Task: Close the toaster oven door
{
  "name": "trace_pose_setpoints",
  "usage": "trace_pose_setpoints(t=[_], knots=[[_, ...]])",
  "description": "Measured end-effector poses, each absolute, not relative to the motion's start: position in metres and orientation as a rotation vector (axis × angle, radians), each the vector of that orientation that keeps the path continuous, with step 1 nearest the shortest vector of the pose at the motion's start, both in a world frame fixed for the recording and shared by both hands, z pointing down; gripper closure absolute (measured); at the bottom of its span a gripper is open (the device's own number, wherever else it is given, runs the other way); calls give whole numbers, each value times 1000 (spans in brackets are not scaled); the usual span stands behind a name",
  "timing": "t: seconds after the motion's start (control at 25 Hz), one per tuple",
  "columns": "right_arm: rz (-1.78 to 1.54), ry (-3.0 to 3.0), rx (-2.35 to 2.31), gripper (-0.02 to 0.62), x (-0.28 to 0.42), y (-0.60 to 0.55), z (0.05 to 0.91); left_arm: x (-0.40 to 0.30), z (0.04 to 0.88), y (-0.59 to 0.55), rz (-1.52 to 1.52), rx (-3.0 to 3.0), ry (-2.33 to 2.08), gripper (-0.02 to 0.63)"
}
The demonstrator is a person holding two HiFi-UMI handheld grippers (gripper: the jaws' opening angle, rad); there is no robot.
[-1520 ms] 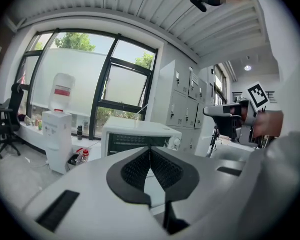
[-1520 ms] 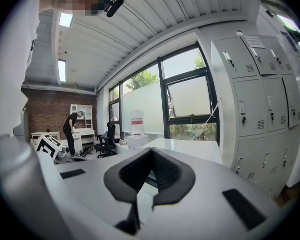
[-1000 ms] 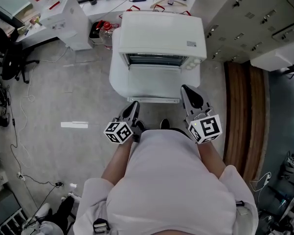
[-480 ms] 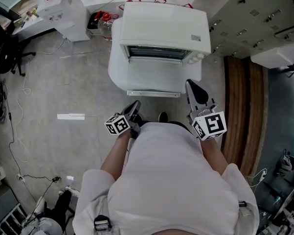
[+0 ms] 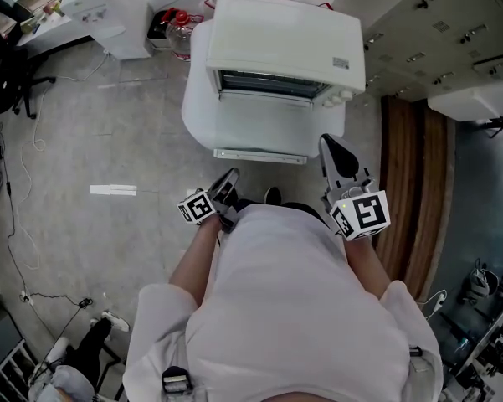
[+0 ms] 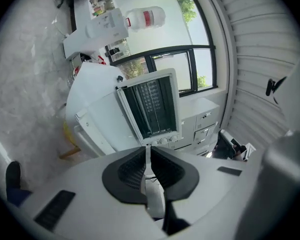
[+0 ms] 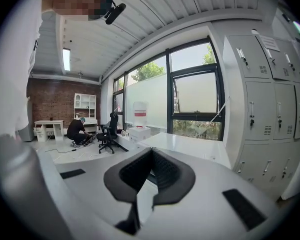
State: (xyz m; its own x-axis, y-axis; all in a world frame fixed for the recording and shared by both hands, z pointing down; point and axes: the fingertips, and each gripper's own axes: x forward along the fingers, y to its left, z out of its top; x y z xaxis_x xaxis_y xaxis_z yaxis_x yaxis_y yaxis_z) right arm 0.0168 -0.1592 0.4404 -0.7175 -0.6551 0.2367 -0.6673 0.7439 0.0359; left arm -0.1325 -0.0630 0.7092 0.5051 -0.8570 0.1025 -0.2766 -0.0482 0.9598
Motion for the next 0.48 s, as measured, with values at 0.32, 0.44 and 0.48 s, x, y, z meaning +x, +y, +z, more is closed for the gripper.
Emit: trace_pose_setpoints(t=[0.32,0.44,0.48], knots=[[106,-2691,1011,586,14,-161,453,-126,734,-58,-590,1579,-983,569],[108,-2685,979,587,8,-162,460,-120,744,-54,-571,1574,-953,490],[109,-2685,971,588,7,-162,461,-118,746,-54,-578,1567,-942,472]])
